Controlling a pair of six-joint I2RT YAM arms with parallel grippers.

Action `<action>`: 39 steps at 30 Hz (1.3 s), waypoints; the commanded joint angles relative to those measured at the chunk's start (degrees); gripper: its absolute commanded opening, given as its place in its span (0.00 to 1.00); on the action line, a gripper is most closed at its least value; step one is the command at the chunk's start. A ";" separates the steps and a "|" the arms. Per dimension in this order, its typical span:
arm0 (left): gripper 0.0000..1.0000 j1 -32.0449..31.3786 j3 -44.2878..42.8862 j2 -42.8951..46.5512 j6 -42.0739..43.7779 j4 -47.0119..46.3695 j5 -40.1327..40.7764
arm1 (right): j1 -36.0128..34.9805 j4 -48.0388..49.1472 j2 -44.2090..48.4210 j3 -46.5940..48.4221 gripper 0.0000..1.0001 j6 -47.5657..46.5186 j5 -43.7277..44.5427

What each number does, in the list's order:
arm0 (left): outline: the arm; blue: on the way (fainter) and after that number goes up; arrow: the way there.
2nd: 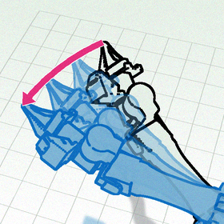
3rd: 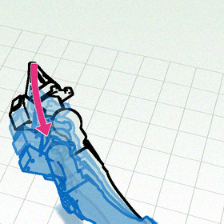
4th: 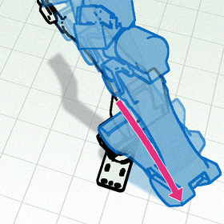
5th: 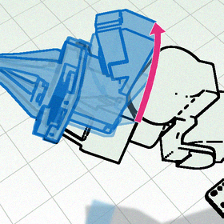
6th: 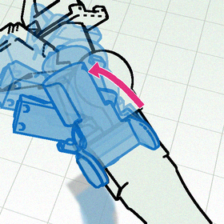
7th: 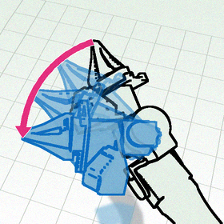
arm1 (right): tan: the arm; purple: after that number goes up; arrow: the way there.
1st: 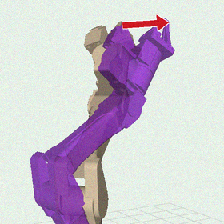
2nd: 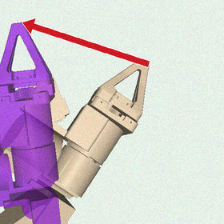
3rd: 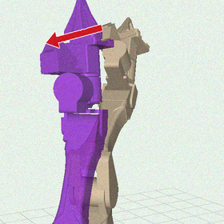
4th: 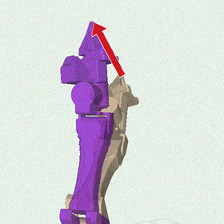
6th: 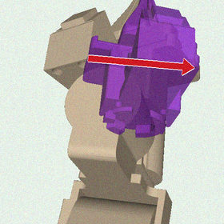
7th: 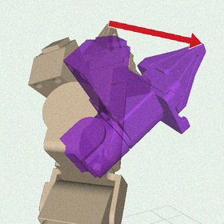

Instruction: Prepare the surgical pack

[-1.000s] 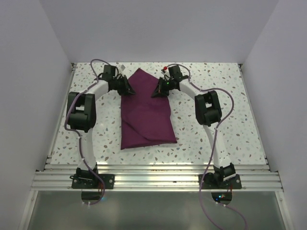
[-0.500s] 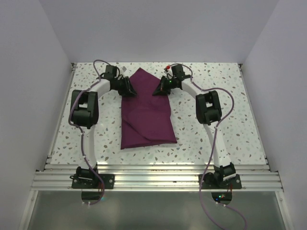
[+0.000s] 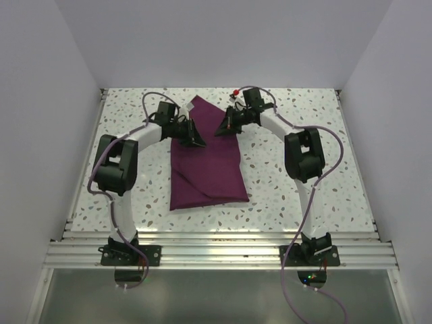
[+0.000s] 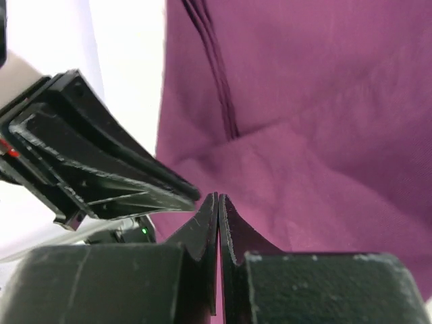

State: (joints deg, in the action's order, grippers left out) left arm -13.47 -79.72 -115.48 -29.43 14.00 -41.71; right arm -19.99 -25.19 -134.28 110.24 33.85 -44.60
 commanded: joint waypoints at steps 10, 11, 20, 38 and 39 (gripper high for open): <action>0.07 3.01 -0.08 -10.20 3.23 4.10 -0.91 | 0.39 -1.61 -4.58 -5.74 0.00 -2.99 2.50; 0.07 3.19 -1.30 -10.29 3.76 5.32 -0.83 | 0.39 -2.31 -4.94 -3.82 0.00 -3.17 2.15; 0.30 6.00 -9.91 -4.14 6.49 10.60 3.83 | 1.00 -4.16 -1.25 2.60 0.00 -4.13 3.55; 0.44 9.61 -22.58 -11.78 5.88 6.92 28.88 | 3.55 -13.83 -8.63 21.95 0.79 -14.33 23.76; 0.45 9.61 -23.02 -12.92 5.61 6.74 28.97 | 3.81 -13.22 -8.81 21.78 0.79 -14.68 23.59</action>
State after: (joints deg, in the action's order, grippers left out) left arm -3.88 -100.77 -125.71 -24.36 22.28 -16.60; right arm -17.12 -35.59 -141.18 130.17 22.70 -23.88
